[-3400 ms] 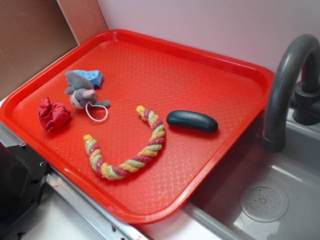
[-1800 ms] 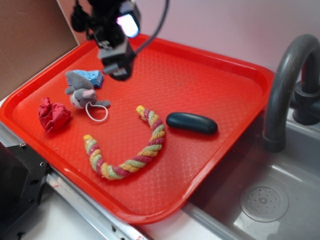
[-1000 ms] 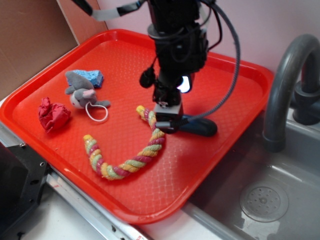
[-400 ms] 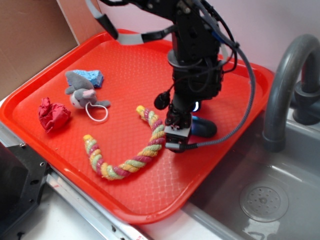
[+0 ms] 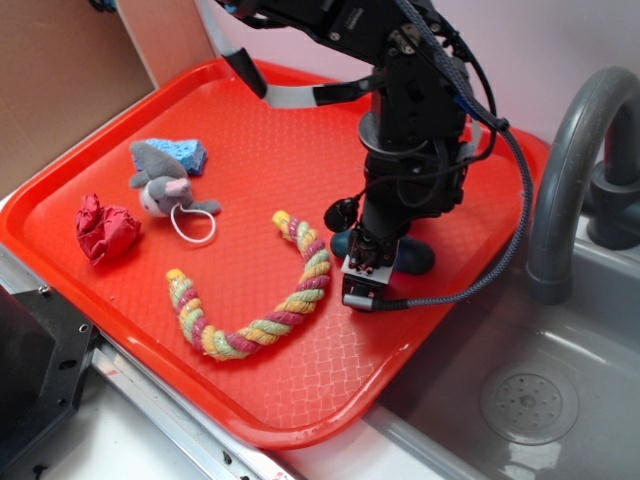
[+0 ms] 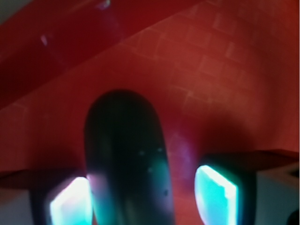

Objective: Grab the plastic pickle.

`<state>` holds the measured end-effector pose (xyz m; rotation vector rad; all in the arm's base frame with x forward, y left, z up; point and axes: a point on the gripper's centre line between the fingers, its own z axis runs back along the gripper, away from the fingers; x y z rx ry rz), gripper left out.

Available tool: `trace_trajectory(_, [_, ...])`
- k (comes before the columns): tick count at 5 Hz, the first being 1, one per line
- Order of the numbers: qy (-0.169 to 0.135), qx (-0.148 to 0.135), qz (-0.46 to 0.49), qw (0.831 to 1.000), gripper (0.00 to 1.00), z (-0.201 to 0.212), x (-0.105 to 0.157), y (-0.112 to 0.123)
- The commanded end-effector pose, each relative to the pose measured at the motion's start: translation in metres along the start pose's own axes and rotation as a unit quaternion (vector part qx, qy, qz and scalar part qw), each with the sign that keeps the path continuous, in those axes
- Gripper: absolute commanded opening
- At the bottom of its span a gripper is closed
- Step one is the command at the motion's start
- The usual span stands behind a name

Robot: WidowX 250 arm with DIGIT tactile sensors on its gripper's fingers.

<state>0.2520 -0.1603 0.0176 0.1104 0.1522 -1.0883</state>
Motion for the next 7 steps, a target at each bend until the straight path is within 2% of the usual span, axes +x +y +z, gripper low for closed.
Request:
trace_trajectory(1, [0.001, -0.001, 0.083, 0.997, 0.0, 0.018, -0.004, -0.005])
trace_trajectory(2, [-0.039, -0.027, 0.204, 0.978, 0.0, 0.043, -0.035, 0.012])
trace_trajectory(3, [-0.071, -0.011, 0.328, 0.942, 0.0, 0.085, -0.078, 0.023])
trace_trajectory(4, [-0.115, -0.024, 0.414, 0.903, 0.0, 0.125, -0.12, 0.015])
trace_trajectory(5, [-0.168, -0.027, 0.482, 0.86, 0.0, 0.161, -0.154, -0.003])
trace_trajectory(6, [-0.177, -0.026, 0.553, 0.814, 0.0, 0.157, -0.164, -0.008])
trace_trajectory(7, [-0.136, -0.073, 0.526, 0.836, 0.0, 0.15, -0.168, 0.002])
